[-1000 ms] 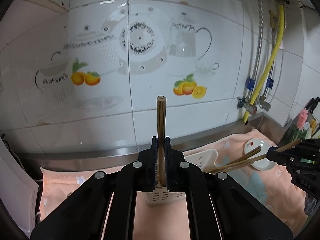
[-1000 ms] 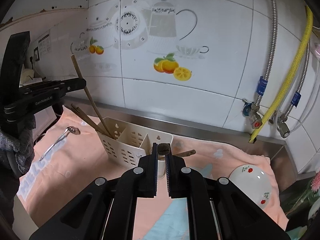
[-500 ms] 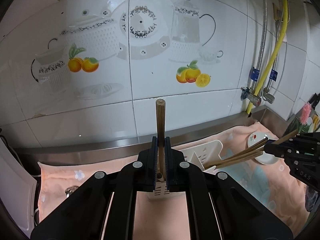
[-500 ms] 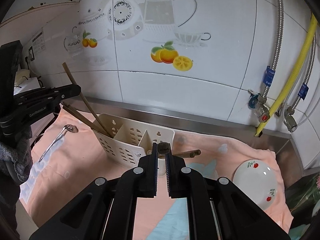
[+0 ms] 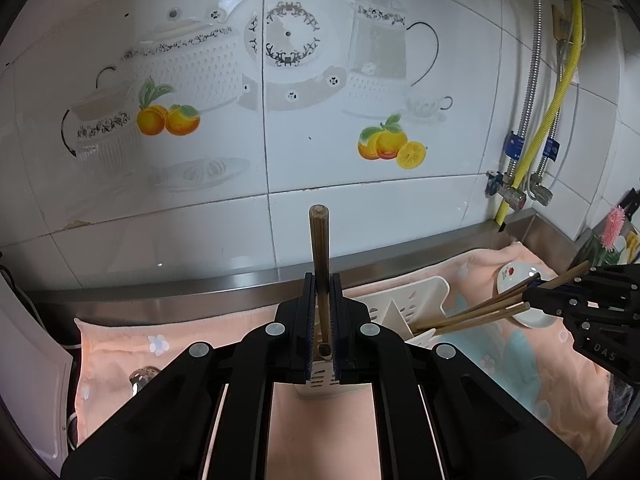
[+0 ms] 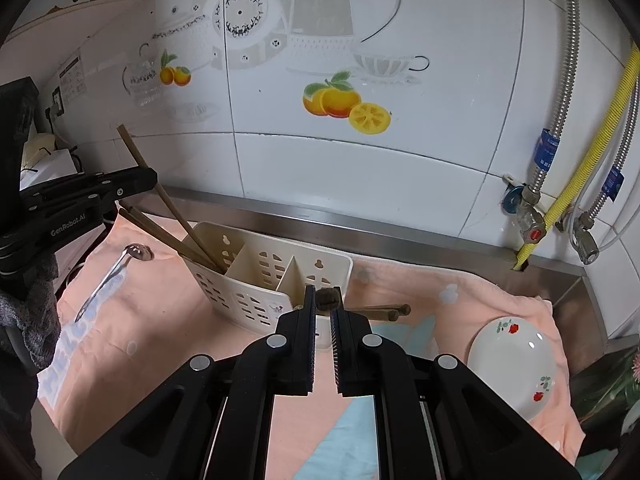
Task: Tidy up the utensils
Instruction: 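Lower the left tool's chopstick into the holder and open while the right tool releases its own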
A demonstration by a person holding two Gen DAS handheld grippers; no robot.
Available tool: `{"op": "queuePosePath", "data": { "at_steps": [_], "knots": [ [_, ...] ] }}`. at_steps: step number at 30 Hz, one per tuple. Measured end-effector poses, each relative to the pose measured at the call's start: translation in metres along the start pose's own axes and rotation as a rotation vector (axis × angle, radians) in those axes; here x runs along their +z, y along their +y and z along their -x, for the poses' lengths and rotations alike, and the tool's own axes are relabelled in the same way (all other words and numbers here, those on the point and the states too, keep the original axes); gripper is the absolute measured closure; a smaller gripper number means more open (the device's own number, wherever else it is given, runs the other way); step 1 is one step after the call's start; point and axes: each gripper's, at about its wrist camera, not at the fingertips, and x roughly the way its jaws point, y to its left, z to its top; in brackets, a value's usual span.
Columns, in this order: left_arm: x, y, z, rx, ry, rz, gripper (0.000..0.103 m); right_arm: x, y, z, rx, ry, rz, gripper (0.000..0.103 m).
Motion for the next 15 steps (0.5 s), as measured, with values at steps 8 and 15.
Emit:
{"op": "queuePosePath", "data": {
  "at_steps": [8,15],
  "knots": [
    [-0.0014,0.0021,-0.0039,-0.004,0.011,0.008,0.097,0.0016,0.0041,-0.0044,0.003,0.007,0.001,0.095],
    [-0.0012,0.0023,-0.0021,0.000,0.008,0.009,0.096,0.0031,0.0061,-0.0019,0.003,-0.001,-0.001,0.093]
  ]
}}
